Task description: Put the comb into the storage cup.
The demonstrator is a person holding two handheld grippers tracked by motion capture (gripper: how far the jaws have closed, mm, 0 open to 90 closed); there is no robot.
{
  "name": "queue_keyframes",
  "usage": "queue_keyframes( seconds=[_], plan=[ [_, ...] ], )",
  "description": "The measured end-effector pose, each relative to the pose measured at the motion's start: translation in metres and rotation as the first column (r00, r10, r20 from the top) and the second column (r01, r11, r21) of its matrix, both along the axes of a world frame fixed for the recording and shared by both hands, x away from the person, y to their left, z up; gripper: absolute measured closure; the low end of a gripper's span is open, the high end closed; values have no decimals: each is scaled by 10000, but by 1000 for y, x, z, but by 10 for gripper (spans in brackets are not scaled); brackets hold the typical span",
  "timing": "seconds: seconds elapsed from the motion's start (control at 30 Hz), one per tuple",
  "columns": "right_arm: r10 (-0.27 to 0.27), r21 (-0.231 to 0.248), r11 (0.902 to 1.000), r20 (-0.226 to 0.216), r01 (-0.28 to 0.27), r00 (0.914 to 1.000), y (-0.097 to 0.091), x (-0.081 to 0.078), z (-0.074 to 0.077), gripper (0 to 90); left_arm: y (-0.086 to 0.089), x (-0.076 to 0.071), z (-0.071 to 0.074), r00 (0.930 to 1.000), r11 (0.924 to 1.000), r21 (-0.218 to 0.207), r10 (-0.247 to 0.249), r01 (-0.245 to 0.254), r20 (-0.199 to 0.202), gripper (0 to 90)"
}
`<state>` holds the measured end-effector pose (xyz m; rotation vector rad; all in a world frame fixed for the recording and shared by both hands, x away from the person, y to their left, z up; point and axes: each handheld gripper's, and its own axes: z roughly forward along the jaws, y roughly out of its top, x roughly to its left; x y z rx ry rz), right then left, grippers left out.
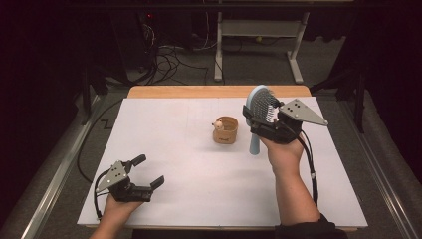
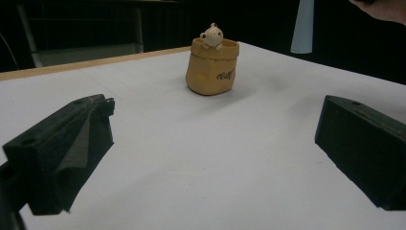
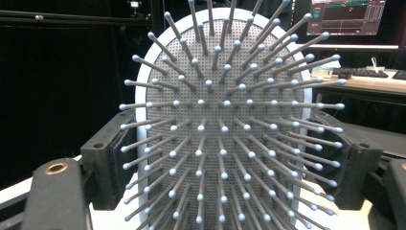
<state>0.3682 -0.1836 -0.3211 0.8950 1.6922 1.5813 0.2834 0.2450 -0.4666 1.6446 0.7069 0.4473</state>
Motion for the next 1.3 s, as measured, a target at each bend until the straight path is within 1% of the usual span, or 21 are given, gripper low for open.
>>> queue_keyframes(
  seconds=[0.23, 0.43, 0.63, 0.77, 1.1, 1.3],
  plan=[
    [0, -6, 10000, 116, 0, 9999, 8, 12, 8, 208, 1, -1, 0, 10000, 10000, 58, 13, -13, 21, 5],
    [67, -137, 9999, 201, -64, 9998, 18, 22, 17, 208, 1, -1, 0, 10000, 9999, 93, 55, -56, 78, 5],
    [92, -154, 9998, 295, -87, 9995, 27, 32, 23, 208, 1, -1, 0, 9999, 9999, 108, 55, -56, 86, 5],
    [62, -153, 9999, 229, -58, 9997, 32, 39, 24, 208, 2, -1, 0, 9999, 9999, 120, 56, -57, 110, 5],
    [-11, -143, 9999, 309, 16, 9995, 40, 50, 25, 208, 2, -1, -1, 10000, 10000, 35, 81, -81, 33, 5],
    [-1, -174, 9998, 322, 7, 9995, 47, 58, 25, 208, 3, -1, -1, 10000, 9999, 99, 46, -47, 27, 5]
  ],
)
